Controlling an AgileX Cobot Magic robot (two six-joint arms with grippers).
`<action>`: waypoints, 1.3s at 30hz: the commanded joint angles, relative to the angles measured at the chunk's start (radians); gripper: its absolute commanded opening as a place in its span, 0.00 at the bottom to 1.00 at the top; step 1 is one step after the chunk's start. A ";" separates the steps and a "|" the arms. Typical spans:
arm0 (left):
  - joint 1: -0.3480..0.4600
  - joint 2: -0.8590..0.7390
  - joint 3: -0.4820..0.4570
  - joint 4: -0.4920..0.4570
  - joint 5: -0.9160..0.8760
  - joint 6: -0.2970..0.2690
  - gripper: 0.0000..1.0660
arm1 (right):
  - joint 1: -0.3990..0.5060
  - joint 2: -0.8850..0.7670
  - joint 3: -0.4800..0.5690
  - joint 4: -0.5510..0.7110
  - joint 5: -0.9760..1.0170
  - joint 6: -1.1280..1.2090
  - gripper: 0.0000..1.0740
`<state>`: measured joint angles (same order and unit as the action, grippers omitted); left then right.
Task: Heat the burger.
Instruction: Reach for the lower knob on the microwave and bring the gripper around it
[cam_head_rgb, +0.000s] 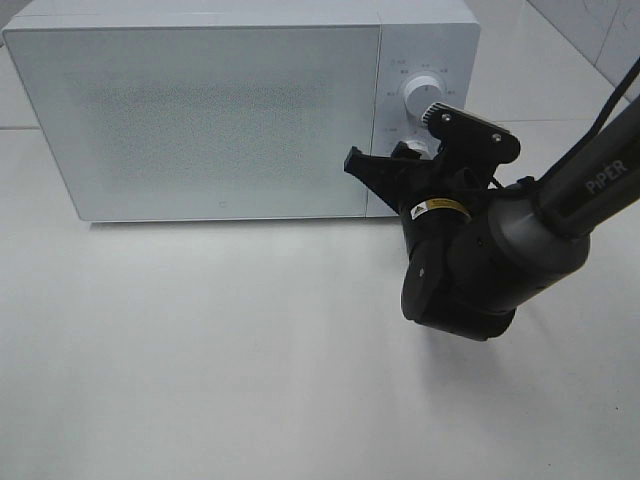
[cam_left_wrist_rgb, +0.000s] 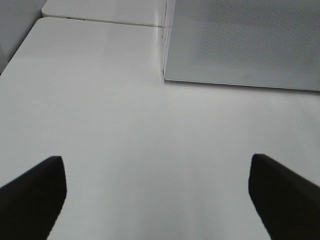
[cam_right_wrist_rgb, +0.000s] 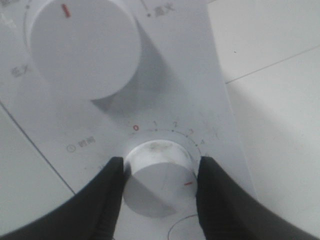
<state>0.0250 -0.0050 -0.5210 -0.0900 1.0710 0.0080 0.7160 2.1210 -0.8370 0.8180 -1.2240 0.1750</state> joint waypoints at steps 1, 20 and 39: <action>0.004 -0.019 0.004 -0.007 0.001 -0.008 0.85 | 0.007 -0.001 -0.015 -0.144 -0.154 0.187 0.00; 0.004 -0.019 0.004 -0.007 0.001 -0.008 0.85 | 0.007 -0.001 -0.013 -0.178 -0.153 1.089 0.00; 0.004 -0.019 0.004 -0.007 0.001 -0.008 0.85 | 0.007 -0.001 -0.013 -0.134 -0.150 1.355 0.00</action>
<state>0.0250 -0.0050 -0.5210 -0.0900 1.0710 0.0080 0.7110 2.1280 -0.8290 0.8060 -1.2240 1.5170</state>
